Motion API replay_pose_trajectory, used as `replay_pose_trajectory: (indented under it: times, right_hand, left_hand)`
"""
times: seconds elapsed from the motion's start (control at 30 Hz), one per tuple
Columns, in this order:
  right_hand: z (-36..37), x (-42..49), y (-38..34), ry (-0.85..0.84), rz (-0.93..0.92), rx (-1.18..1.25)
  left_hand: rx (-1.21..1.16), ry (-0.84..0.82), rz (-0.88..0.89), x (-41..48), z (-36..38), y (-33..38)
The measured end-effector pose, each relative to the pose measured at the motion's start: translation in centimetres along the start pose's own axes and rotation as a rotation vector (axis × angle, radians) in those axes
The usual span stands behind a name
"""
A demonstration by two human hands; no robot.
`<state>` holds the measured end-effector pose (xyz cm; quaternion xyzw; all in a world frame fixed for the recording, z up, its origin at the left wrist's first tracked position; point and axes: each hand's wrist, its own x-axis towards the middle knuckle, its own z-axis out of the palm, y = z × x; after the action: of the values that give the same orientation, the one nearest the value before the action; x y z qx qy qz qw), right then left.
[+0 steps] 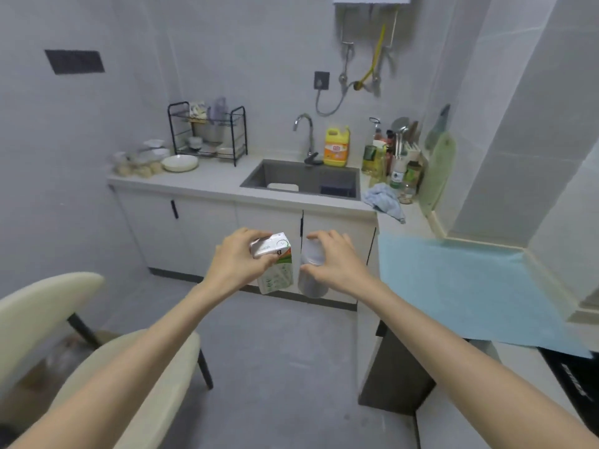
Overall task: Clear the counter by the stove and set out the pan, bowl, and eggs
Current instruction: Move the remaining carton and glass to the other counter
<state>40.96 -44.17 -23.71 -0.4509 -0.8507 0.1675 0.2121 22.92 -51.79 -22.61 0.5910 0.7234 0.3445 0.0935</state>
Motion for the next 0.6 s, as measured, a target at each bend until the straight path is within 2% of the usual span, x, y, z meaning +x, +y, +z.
replay_pose_trajectory:
  times: [0.3, 0.6]
  right_hand:
    - [8.5, 18.0, -5.9, -0.148, -0.23, 0.046]
    - [13.7, 36.9, -9.4, -0.223, -0.383, 0.05]
  left_hand:
    - [0.077, 0.187, -0.218, 9.7, -5.0, -12.9]
    - [0.117, 0.262, -0.368, 23.8, -8.1, -21.1]
